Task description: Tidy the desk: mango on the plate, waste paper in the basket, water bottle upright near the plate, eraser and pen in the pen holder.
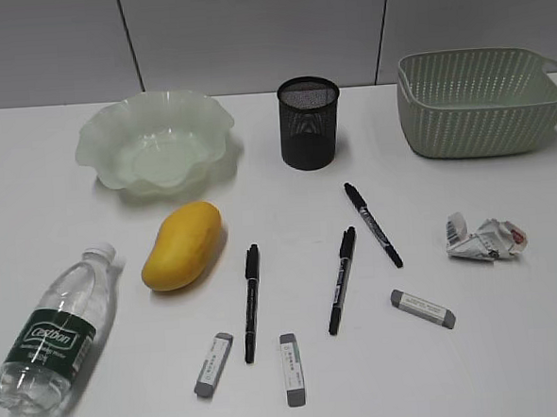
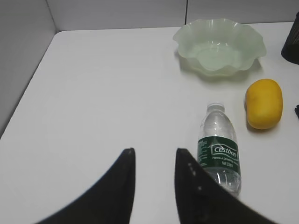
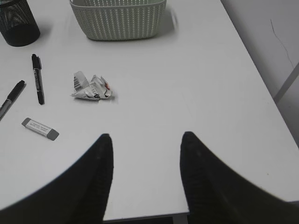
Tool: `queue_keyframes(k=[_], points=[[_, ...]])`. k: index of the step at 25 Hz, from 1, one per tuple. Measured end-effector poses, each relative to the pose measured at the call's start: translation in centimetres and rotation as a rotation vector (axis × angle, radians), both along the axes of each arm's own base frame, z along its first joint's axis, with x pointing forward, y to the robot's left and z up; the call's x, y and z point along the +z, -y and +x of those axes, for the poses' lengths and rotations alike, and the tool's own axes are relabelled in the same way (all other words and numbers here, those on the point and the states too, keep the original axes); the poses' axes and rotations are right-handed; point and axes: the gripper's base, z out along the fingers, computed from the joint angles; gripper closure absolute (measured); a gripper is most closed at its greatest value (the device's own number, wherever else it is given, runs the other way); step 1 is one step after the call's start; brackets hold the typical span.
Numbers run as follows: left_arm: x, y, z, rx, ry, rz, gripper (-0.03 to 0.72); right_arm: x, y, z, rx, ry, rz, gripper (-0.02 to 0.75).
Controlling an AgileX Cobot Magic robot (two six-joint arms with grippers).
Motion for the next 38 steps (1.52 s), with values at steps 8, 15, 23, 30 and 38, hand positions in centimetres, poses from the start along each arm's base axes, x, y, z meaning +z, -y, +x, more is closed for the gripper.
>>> queue_keyframes(k=[8, 15, 23, 30, 38], points=[[0.0, 0.0, 0.0, 0.000, 0.000, 0.000, 0.471, 0.0, 0.0, 0.0, 0.000, 0.001, 0.000, 0.357], [0.0, 0.0, 0.0, 0.000, 0.000, 0.000, 0.471, 0.0, 0.0, 0.0, 0.000, 0.000, 0.000, 0.357], [0.0, 0.0, 0.0, 0.000, 0.000, 0.000, 0.471, 0.0, 0.0, 0.0, 0.000, 0.000, 0.000, 0.357], [1.6, 0.9, 1.0, -0.056, 0.043, -0.077, 0.465, 0.0, 0.0, 0.0, -0.001, 0.000, -0.001, 0.357], [1.0, 4.5, 15.4, -0.212, -0.273, -0.131, 0.297, 0.0, 0.0, 0.0, -0.001, 0.000, -0.001, 0.357]])
